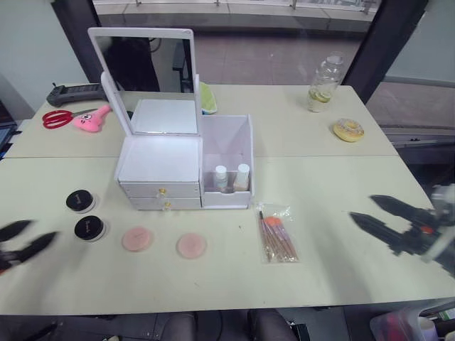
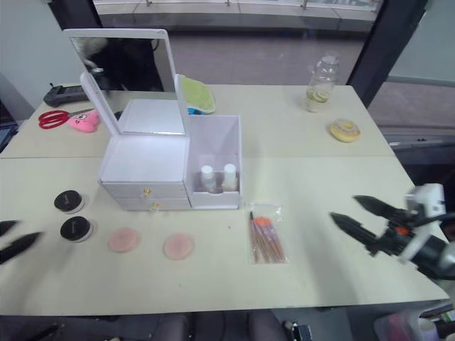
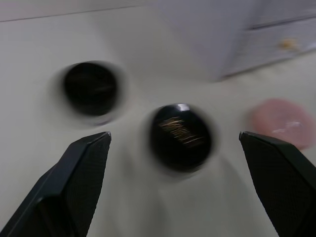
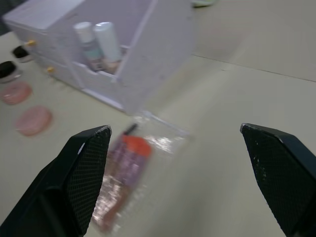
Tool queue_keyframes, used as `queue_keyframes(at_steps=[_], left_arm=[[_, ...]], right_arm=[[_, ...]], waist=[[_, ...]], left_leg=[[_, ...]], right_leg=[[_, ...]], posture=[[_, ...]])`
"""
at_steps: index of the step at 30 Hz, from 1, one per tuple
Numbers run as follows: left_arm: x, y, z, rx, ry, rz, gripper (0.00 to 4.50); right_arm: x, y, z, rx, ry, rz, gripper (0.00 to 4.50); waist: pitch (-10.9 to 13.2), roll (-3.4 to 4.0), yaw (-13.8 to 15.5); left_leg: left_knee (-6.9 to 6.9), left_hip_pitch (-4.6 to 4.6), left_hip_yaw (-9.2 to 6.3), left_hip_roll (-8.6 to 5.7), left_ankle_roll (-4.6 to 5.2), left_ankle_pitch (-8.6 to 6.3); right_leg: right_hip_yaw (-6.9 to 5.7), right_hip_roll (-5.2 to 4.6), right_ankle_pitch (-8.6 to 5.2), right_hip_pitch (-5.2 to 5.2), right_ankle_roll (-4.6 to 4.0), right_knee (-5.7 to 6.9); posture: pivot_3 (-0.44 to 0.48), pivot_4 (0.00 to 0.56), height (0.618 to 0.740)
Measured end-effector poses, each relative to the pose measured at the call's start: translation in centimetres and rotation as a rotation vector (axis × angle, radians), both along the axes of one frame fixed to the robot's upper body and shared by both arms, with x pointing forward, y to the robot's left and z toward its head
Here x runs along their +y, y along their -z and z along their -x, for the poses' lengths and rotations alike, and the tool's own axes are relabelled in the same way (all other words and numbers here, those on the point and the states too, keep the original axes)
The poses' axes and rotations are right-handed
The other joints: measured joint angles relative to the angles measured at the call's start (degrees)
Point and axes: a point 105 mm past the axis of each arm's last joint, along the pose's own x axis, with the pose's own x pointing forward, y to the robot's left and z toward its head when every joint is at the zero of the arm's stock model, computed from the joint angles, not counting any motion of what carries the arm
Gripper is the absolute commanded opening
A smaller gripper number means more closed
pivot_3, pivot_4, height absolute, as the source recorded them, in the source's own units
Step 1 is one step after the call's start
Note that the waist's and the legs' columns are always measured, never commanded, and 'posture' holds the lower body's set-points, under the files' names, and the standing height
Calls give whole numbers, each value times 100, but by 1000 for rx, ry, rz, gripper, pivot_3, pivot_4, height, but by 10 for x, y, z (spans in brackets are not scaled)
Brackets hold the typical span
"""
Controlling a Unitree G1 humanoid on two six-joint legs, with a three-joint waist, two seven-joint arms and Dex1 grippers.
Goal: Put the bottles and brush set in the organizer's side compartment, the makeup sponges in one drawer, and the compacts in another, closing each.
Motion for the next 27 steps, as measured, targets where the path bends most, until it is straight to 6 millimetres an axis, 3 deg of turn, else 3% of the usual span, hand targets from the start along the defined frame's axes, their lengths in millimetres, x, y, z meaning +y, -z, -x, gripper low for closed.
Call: queue_keyframes(at_steps=[2,6,11,12,14,19,27], left_arm=[[-55,-11,-5,-33,152,26,4500],[-138,-24,-1,-71,370,125,4500],[-205,-24,-1,-40,500,235,4500],[-217,-23,-2,-33,522,252,4301],[-234,-19,-4,-25,547,264,3937],[-264,-3,-12,9,588,257,2526],[-305,24,-30,37,624,194,35]], right_arm=[[12,-4,-2,35,-61,6,4475],[26,-3,-4,127,-148,59,4475],[33,9,-17,340,-166,65,4475],[34,13,-21,402,-165,54,4495],[36,19,-25,499,-168,38,4500],[32,32,-29,679,-142,11,4500],[28,48,-37,851,-107,-27,4500]], waist=[[1,0,31],[1,4,40],[0,4,1],[1,5,-3],[1,5,-1],[1,5,37],[1,6,78]], left_leg=[[10,6,0,-2,1,0],[15,16,-1,-5,3,0],[30,17,-10,-6,6,0],[33,15,-11,-9,6,0],[36,13,-14,-12,8,-1],[46,8,-19,-18,10,-2],[54,3,-22,-20,11,-2]], right_leg=[[0,-2,3,20,8,-5],[4,0,3,32,15,-11],[2,7,5,40,19,-10],[2,6,6,40,20,-10],[2,6,6,40,22,-10],[-1,4,6,43,26,-11],[-1,4,8,42,32,-11]], posture=[[0,150,740],[0,150,740],[0,150,740],[0,150,740],[0,150,740],[0,150,740],[0,150,740]])
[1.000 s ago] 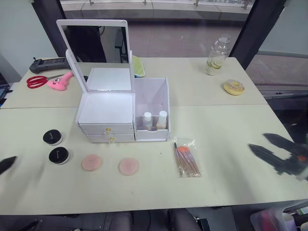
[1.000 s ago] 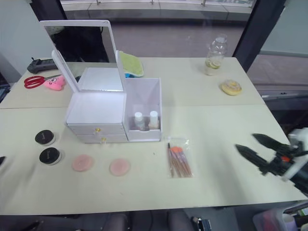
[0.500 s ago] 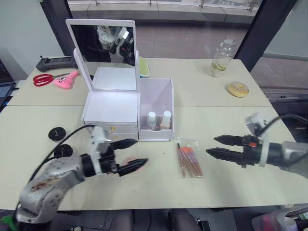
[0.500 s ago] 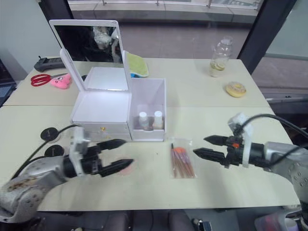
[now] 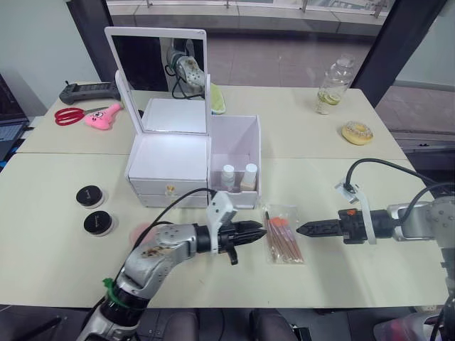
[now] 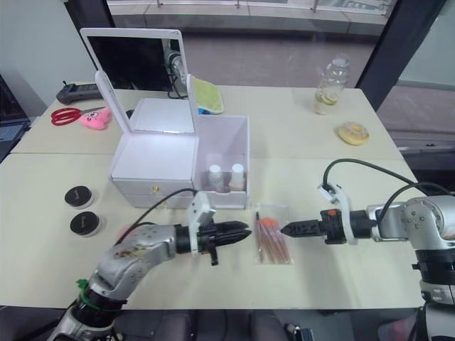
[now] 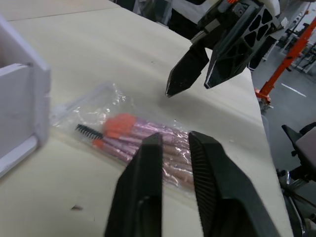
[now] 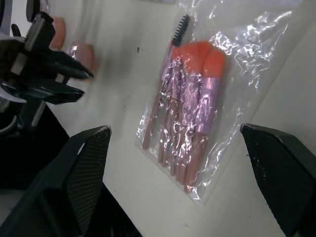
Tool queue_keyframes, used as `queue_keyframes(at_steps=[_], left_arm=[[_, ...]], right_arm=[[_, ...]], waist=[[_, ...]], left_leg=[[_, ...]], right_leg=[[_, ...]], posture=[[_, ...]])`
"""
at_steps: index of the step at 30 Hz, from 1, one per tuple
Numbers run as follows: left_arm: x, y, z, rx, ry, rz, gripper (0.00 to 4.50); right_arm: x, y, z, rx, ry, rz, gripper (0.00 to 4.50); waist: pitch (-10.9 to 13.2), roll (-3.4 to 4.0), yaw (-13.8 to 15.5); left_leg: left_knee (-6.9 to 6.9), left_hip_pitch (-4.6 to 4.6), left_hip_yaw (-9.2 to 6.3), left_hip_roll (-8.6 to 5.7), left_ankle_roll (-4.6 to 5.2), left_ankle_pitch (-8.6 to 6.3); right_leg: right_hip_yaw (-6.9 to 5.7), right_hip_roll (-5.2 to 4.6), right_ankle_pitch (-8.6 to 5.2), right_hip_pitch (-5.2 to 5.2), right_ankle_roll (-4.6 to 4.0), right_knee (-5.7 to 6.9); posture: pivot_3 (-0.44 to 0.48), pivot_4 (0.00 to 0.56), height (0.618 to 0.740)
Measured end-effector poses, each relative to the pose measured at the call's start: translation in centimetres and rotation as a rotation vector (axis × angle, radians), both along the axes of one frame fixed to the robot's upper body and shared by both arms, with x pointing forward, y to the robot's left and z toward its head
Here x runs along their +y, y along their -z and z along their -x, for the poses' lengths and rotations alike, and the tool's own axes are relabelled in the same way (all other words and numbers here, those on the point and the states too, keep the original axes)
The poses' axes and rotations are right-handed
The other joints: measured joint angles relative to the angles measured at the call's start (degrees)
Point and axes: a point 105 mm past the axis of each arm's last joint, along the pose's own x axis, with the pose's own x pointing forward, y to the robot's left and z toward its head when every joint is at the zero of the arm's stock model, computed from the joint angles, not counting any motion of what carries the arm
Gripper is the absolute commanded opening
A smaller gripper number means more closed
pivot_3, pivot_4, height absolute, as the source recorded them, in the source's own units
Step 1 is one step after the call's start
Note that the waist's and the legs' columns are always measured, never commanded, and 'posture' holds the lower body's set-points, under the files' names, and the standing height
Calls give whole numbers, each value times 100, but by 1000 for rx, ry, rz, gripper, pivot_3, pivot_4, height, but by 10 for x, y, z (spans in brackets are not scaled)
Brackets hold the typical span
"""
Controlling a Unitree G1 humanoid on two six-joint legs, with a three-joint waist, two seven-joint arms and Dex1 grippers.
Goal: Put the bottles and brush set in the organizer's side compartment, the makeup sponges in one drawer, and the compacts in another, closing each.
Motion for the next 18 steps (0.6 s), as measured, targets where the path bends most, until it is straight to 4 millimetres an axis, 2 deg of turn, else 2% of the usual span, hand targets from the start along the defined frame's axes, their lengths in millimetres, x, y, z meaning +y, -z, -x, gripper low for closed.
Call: queue_keyframes(at_steps=[8,12,18], left_arm=[[-13,27,-6,-5,4,-151,35],[-19,32,-7,-27,13,-199,35],[-19,36,-8,-41,25,-231,35]], right_arm=[[9,3,-3,76,-5,-32,4500],[16,15,-7,98,0,-5,4500],[25,18,-10,94,-7,-23,4500]], waist=[[-2,7,6],[-2,7,25],[-5,11,20]], left_leg=[[2,-1,-5,-2,1,-1],[6,-5,-7,-2,1,-1],[10,-2,-17,-1,1,-1]], right_leg=[[-2,0,0,1,2,1],[-3,0,0,0,2,2],[-13,3,0,10,3,2]], posture=[[0,150,740],[0,150,740],[0,150,740]])
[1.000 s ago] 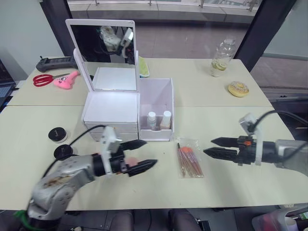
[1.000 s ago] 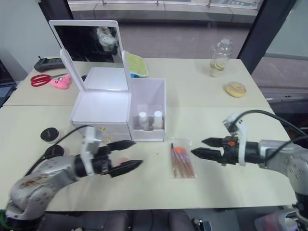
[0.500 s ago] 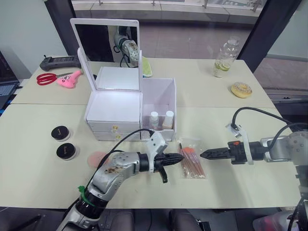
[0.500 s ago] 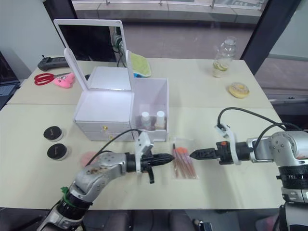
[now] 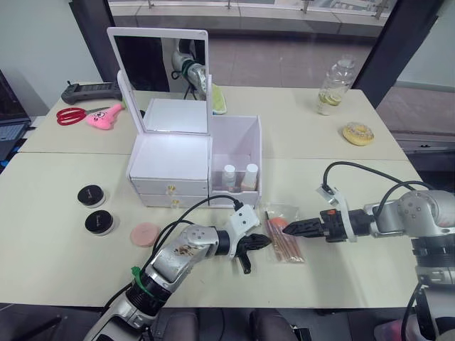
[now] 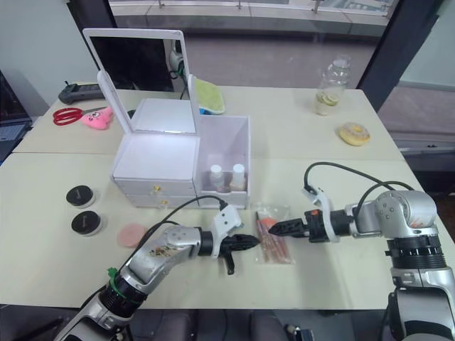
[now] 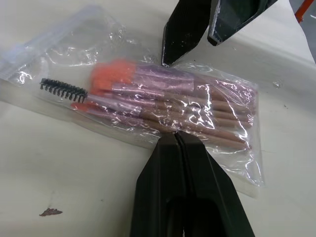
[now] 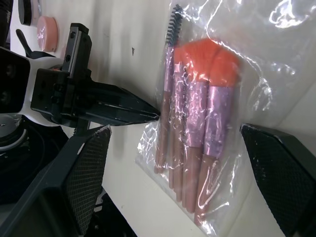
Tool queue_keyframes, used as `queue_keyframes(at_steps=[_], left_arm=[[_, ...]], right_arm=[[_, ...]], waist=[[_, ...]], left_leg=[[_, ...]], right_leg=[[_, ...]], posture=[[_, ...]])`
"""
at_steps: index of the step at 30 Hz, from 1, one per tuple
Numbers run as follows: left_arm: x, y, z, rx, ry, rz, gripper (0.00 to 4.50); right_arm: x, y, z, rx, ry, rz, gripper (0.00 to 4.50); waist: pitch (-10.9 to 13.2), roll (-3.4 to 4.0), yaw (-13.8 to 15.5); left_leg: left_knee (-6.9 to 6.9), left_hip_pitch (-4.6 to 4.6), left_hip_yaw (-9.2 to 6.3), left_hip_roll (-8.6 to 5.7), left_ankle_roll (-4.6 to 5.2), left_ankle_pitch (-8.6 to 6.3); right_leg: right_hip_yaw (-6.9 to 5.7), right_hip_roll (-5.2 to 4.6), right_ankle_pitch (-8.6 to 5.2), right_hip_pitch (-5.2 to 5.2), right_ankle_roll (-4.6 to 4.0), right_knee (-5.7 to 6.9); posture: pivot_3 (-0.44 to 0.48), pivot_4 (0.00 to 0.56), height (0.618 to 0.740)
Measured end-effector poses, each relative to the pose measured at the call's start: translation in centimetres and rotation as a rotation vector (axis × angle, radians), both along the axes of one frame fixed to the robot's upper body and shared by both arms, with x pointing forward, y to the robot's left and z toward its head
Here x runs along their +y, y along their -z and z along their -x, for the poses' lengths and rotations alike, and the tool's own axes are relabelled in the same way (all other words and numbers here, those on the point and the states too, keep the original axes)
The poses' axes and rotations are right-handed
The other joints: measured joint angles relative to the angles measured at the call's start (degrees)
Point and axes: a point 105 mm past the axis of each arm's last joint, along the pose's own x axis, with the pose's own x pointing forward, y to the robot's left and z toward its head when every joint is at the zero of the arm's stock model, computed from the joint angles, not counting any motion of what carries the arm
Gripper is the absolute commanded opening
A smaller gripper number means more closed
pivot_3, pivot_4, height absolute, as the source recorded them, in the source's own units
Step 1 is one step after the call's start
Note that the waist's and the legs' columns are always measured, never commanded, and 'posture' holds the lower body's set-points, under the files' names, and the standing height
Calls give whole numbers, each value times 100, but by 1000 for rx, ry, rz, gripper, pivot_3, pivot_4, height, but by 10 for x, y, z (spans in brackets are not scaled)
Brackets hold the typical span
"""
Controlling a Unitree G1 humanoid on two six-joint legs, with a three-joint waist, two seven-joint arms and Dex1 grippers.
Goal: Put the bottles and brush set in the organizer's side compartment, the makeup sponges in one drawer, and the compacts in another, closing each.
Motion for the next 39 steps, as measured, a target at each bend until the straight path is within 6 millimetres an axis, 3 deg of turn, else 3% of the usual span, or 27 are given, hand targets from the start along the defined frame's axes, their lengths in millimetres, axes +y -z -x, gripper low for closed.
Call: queue_keyframes(at_steps=[8,9,11,20,23,35,39], left_arm=[[-3,1,-3,-18,22,-16,35],[-3,1,-3,-18,25,-17,12],[-3,2,-3,-22,25,-24,0],[-3,3,-4,-26,31,-31,0],[-2,3,-4,-26,30,-33,0],[0,3,-4,-21,25,-23,0],[7,-6,-13,-33,-24,19,0]], right_arm=[[9,3,-3,-19,3,-5,4500],[9,4,-3,-22,1,-1,4315],[8,7,-2,-32,-4,24,3900],[-1,19,-6,-99,17,147,748],[-3,21,-7,-110,26,159,10],[-5,19,-8,-87,61,123,10],[-7,16,-9,-66,86,109,10]], waist=[[-2,2,-12],[-2,3,-12],[-3,3,-13],[-3,3,6],[-4,2,2],[-4,4,-6],[-1,8,-3]], left_leg=[[7,3,-13,-1,0,0],[8,4,-16,-1,0,0],[11,6,-18,-1,0,-1],[14,6,-26,-5,1,-2],[14,9,-30,-4,1,-2],[9,13,-38,-5,1,-2],[8,7,-38,-7,1,-2]], right_leg=[[-10,2,0,12,0,0],[-12,2,0,16,0,-1],[-14,2,-1,21,1,-1],[-17,2,-1,29,2,-7],[-21,2,-1,37,2,-10],[-26,4,-1,53,2,-27],[-25,3,-1,45,2,-28]], posture=[[0,150,740],[0,150,740],[0,150,740],[0,150,740],[0,150,740],[0,150,740],[0,150,740]])
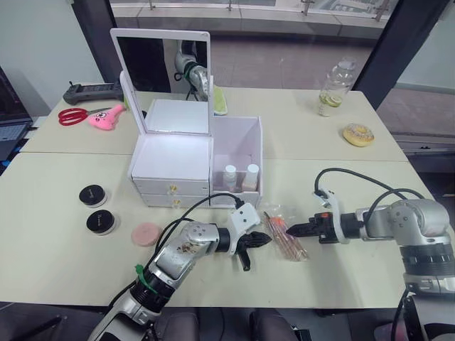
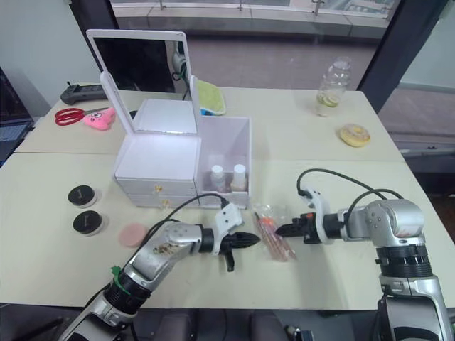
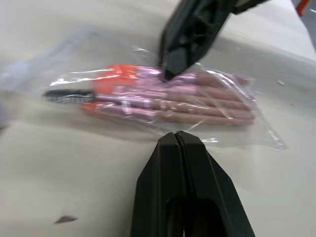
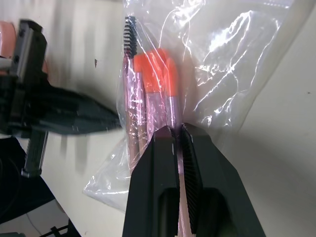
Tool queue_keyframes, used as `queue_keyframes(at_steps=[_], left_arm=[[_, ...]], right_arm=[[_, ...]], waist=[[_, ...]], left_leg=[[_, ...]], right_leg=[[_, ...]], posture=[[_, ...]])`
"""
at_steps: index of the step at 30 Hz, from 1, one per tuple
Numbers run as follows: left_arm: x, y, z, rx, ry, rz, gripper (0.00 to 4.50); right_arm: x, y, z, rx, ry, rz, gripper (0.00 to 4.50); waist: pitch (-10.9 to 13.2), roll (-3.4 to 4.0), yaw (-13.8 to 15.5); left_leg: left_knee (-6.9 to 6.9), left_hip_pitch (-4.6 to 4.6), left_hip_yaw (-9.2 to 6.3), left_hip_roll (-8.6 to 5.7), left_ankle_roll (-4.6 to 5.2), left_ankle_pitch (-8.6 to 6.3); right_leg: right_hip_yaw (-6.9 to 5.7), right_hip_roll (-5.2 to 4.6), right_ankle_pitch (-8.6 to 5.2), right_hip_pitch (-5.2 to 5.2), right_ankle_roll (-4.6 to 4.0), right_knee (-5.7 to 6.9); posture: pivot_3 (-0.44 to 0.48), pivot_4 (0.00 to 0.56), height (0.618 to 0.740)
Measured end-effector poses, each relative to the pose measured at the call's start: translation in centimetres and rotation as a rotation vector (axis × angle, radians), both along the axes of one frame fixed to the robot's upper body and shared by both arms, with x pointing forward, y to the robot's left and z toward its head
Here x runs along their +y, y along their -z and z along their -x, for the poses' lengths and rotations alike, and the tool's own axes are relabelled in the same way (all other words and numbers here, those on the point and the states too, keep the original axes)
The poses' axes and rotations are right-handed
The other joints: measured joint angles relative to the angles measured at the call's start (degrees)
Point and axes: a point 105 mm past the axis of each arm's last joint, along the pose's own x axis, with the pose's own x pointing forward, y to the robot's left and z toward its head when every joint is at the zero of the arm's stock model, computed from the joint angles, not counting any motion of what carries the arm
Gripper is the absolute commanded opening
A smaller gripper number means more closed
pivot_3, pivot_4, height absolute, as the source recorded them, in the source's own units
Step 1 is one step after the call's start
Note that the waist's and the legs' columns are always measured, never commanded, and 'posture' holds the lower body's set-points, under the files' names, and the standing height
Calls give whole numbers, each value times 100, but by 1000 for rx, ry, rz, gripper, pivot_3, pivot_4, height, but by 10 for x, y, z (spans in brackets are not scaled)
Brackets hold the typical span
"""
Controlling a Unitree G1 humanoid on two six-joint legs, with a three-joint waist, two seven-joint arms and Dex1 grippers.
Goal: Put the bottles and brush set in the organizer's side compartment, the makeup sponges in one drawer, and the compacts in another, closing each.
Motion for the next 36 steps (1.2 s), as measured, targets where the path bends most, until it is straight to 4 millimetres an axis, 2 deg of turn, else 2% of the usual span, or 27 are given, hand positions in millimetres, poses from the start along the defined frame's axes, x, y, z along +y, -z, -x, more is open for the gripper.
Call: queue_keyframes(at_steps=[2,5,9,13,17,21,24,28,32,36], left_arm=[[4,-10,2,-11,9,43,0],[13,-32,11,-27,46,129,582],[36,-55,32,22,95,211,1818],[64,-72,43,58,95,229,3077],[97,-90,54,54,60,209,4347],[113,-108,72,53,39,219,4461],[120,-120,79,24,1,215,4461],[124,-130,78,-11,-67,230,4461],[127,-128,75,-4,-121,243,4461],[130,-132,73,-27,-143,262,4461]], right_arm=[[-2,-1,0,6,18,-6,10],[-6,-5,-3,-12,61,-27,0],[-17,-13,-6,-62,136,-54,0],[-22,-21,-2,-101,162,-90,0],[-25,-55,0,-246,166,-163,0],[-23,-100,3,-461,160,-227,0],[-14,-121,11,-595,133,-246,0],[8,-145,16,-751,85,-270,0],[31,-174,9,-904,74,-301,0],[61,-191,-12,-990,85,-315,0]], waist=[[1,2,1],[3,5,2],[6,10,-10],[11,15,-37],[16,20,-96],[17,20,-124],[18,21,-123],[19,23,-123],[20,25,-137],[21,27,-150]], left_leg=[[0,-6,1,-1,0,0],[-3,-9,1,-1,0,0],[-16,-7,1,0,0,0],[-19,-9,4,0,0,1],[-29,-10,5,1,0,0],[-35,-14,6,4,0,0],[-39,-14,6,5,0,0],[-39,-15,13,5,0,0],[-49,-20,15,6,0,1],[-62,-21,19,6,-1,2]], right_leg=[[1,-1,0,-6,0,0],[2,-2,0,-9,0,-2],[2,-1,0,-16,0,-2],[5,-1,0,-21,0,-2],[7,-1,-1,-29,-1,-5],[8,-1,-2,-35,-1,-10],[8,0,-2,-40,-3,-11],[15,-2,-1,-44,-4,-12],[18,0,0,-58,-8,-12],[23,0,1,-68,-12,-12]], posture=[[0,150,740],[0,150,740],[0,150,740],[0,150,740],[0,150,740],[0,150,740],[0,150,740],[0,150,740],[0,150,740],[0,150,740]])
